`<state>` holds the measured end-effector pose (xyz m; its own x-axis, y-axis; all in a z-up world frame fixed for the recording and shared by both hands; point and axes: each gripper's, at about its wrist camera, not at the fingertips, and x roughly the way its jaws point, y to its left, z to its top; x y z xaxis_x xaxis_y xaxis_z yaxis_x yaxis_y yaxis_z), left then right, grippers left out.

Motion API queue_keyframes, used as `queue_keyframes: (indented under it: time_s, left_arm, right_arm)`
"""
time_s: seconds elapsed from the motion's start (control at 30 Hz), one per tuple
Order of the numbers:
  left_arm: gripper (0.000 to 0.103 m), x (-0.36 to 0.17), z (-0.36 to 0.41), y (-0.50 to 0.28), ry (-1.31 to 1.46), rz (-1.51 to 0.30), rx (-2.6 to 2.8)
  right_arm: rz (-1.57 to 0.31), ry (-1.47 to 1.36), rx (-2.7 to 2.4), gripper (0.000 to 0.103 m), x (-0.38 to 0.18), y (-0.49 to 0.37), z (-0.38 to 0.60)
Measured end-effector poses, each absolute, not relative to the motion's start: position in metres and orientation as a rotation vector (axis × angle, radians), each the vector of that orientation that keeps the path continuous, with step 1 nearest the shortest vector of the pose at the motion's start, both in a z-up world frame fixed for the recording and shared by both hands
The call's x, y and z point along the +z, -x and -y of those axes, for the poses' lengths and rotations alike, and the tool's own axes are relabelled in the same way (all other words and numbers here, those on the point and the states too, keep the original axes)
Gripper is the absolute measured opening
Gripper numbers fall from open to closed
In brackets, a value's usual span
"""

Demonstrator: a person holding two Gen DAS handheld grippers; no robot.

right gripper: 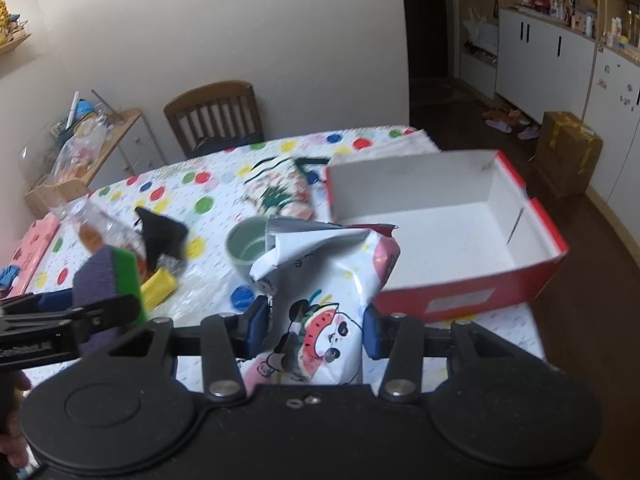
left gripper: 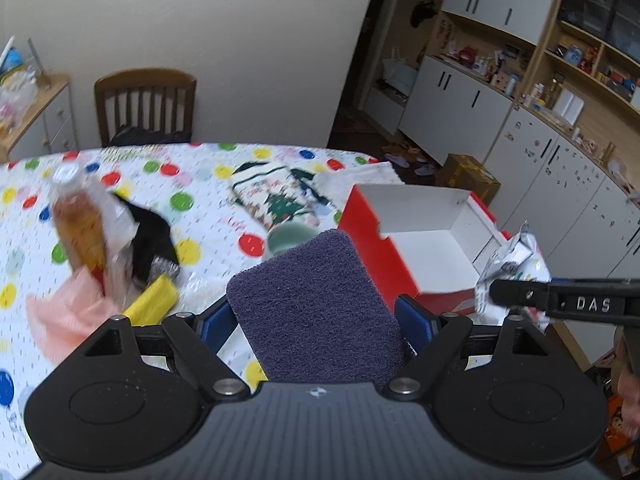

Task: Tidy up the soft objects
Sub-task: 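Carry the purple sponge and panda bag into the red box and release both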

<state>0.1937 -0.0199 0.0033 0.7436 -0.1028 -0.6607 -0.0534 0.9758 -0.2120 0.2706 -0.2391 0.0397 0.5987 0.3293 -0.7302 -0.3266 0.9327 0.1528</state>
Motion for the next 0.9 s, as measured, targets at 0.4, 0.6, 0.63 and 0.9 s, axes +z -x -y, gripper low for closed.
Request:
queue_keyframes:
  time_s: [0.4, 0.6, 0.63, 0.9]
  left_arm:
    - [0.085, 0.016, 0.108, -0.300, 0.127, -0.727, -0.083]
    - [0.085, 0.002, 0.151, -0.359, 0.120, -0.759, -0.060]
    - [0.085, -0.001, 0.155, -0.368, 0.124, -0.768, -0.052]
    - [0.085, -0.035, 0.184, -0.428, 0.107, -0.856, 0.003]
  right_arm:
    - [-0.815, 0.026, 0.352, 0.045, 0.041, -0.363, 0.315]
    - [-0.841, 0.057, 0.381, 0.045, 0.025, -0.422, 0.345]
    - [-0.848, 0.063, 0.390, 0.045, 0.021, -0.431, 0.348]
    - [-0.911, 0.155, 0.458, 0.045, -0.019, -0.473, 0.356]
